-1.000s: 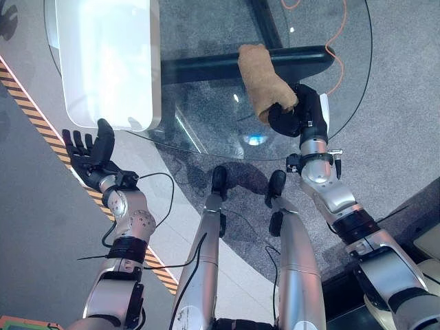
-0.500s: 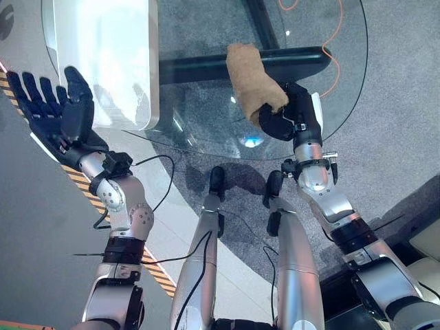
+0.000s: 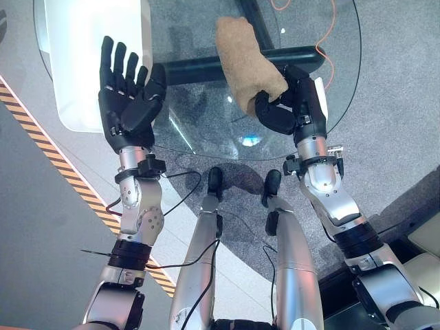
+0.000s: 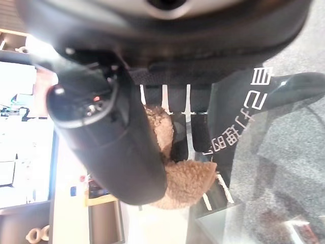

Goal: Wipe the table with a cloth and put it in the basket.

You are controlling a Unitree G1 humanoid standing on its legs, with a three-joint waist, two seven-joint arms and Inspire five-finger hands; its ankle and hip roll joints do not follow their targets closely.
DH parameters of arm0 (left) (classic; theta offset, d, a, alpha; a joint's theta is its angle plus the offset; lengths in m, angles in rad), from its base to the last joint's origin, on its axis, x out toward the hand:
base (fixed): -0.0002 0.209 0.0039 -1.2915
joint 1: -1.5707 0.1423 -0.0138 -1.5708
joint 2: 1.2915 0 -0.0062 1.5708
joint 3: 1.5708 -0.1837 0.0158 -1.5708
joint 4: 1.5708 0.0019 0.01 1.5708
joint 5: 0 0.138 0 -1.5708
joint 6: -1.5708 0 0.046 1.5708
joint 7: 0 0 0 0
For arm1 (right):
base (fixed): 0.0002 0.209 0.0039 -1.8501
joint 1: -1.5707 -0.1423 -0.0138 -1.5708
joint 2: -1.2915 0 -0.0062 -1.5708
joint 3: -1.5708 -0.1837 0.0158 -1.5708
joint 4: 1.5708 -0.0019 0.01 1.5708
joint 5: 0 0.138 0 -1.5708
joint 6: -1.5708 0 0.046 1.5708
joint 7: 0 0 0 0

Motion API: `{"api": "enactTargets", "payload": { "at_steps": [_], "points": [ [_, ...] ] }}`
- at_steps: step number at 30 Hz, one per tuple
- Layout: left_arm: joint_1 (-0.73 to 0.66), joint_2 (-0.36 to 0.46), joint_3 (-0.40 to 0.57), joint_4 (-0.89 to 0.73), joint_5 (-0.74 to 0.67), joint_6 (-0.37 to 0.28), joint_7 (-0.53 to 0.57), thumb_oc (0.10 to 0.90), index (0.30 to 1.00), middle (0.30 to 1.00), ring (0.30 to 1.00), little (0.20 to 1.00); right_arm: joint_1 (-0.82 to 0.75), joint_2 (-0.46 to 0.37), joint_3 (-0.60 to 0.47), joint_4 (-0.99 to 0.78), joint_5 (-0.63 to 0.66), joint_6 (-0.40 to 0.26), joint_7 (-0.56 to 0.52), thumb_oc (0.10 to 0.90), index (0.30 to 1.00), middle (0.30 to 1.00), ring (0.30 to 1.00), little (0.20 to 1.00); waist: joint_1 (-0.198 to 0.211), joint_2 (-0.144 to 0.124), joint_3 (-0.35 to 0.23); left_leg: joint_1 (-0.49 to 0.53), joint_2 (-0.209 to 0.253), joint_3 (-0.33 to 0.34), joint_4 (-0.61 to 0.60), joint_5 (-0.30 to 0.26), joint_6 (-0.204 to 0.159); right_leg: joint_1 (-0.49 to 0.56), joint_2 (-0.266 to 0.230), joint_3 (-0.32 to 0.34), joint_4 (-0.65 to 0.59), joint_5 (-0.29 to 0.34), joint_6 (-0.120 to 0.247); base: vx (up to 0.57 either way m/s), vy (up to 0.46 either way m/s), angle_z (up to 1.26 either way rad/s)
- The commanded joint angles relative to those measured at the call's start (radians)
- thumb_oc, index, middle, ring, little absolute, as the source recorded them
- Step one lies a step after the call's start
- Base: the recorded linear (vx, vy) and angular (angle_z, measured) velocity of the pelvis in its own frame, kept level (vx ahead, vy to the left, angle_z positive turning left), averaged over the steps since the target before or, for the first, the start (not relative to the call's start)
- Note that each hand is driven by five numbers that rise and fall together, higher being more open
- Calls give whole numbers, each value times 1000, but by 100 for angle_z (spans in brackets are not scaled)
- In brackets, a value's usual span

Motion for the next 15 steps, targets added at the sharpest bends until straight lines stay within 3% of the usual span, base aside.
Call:
{"api": "enactTargets", "payload": {
  "at_steps": [1, 6, 8, 15],
  "points": [
    [-23, 32, 26, -152, -35, -32, -80, 800, 900, 900, 900, 900, -68, 39, -48, -299, -40, -209, 45, 100, 300, 300, 300, 200, -12, 19, -29, 55, -78, 85, -40, -14, 80, 73, 65, -16, -67, -25, 27, 0, 0, 0],
    [-24, 28, 17, -159, -76, -5, -108, 800, 900, 900, 900, 900, -69, 36, -43, -332, -35, -216, 57, 100, 300, 300, 300, 200, -18, 19, -29, 58, -74, 91, -38, -15, 78, 76, 64, -12, -69, -22, 29, 0, 0, 0],
    [-35, 29, 10, -161, -119, 39, -148, 800, 900, 900, 900, 900, -76, 31, -39, -344, -26, -218, 69, 100, 300, 300, 300, 200, -21, 20, -29, 56, -73, 93, -36, -15, 76, 74, 63, -10, -68, -22, 30, 0, 0, 0],
    [-101, 28, -27, -155, -207, 99, -174, 800, 900, 900, 900, 900, -105, 15, -13, -350, -10, -214, 70, 100, 300, 300, 300, 200, -33, 19, -29, 58, -69, 100, -39, -11, 75, 74, 64, -7, -67, -22, 30, 0, 1, 0]
  ]
}}
